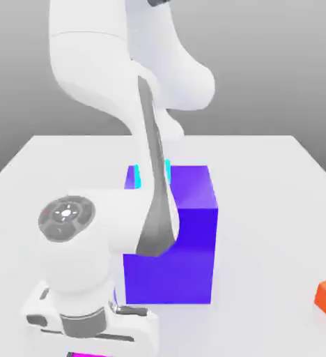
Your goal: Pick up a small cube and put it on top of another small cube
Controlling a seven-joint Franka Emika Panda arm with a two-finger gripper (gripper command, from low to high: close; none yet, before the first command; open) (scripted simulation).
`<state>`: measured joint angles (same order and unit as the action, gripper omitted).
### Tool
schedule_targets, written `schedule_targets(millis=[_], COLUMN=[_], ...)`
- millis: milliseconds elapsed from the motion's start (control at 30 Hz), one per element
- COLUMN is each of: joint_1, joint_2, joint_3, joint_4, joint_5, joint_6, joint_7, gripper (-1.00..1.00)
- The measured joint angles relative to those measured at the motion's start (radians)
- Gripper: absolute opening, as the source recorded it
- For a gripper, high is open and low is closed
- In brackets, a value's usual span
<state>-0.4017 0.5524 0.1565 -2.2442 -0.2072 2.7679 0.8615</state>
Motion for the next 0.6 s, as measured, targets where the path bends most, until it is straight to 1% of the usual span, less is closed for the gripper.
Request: schedule_targets(millis=[33, 267, 600], joint_1=[0.004, 0.003, -0.039], joint_2=[-0.002, -0.001, 0.002], joint_3=[-0.006, -0.004, 0.063], joint_4=[0.0, 0.0, -0.002], joint_5=[-0.005, -0.004, 0.052], joint_6=[0.007, 0.006, -0.08], joint_7=[0.004, 0.004, -0.045], gripper=[-1.0, -1.0, -1.0])
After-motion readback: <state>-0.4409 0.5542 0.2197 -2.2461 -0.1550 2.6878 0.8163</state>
